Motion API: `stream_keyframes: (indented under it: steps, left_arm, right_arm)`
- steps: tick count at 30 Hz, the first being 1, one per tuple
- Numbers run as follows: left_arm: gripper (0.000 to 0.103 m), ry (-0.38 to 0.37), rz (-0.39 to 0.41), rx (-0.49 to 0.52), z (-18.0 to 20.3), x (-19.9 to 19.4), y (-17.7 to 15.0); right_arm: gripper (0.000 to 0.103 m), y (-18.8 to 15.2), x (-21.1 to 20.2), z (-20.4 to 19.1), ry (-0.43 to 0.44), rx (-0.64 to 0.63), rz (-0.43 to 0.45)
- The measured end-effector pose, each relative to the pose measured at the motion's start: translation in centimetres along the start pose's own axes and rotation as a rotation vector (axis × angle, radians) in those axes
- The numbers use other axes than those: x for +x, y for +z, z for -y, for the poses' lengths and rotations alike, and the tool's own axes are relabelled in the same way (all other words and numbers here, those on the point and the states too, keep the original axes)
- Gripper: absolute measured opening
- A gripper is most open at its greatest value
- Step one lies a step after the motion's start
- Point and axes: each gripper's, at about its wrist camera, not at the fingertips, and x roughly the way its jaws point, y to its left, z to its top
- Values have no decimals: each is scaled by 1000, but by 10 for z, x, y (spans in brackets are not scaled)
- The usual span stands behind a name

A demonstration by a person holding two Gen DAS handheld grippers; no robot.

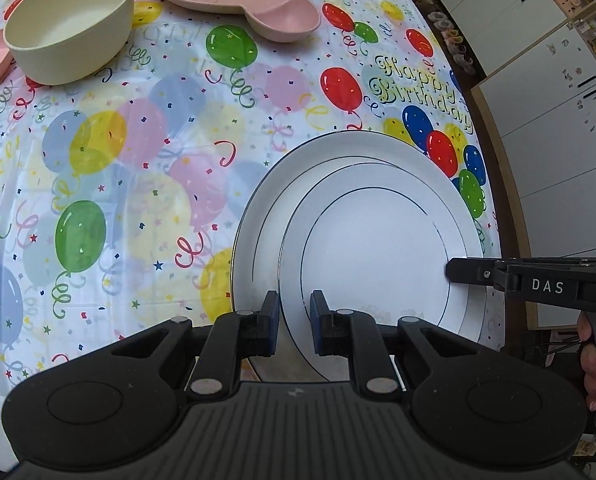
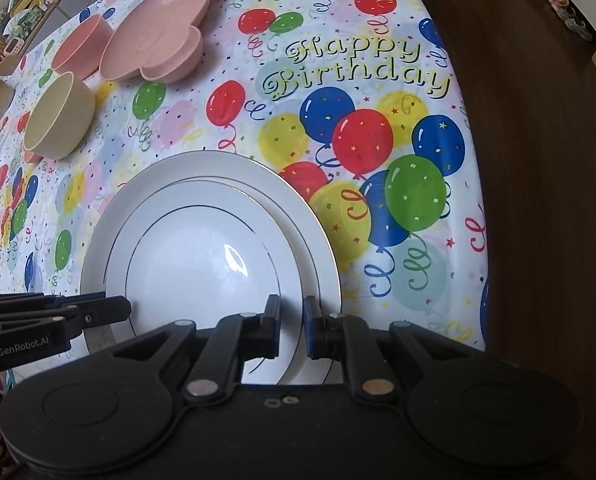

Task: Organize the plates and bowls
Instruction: 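Lower the large white plate onto the small white plate with both grippers, then open both grippers and pull back from the stacked plates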

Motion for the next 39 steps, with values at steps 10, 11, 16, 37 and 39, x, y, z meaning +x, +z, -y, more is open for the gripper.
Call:
stream_keyframes:
  steps: [10, 11, 16, 37, 39]
  left_arm:
    - [15, 3, -9, 4, 0, -2, 0]
    - [15, 4, -9, 6, 0, -3, -1]
    - [15, 6, 5, 23, 2, -9, -6]
    - [21, 23, 289, 115, 2, -93, -10]
    - [21, 18, 314, 115, 0, -100, -9]
  right_arm:
    - [9, 1, -1, 0, 4, -3, 0]
    - [10, 0, -1, 0, 3, -8, 5]
    - [17, 0, -6, -3, -3, -25, 20]
    - [44, -15, -67, -73, -13, -209, 247]
    - [51, -14, -74, -81, -20, -216, 272]
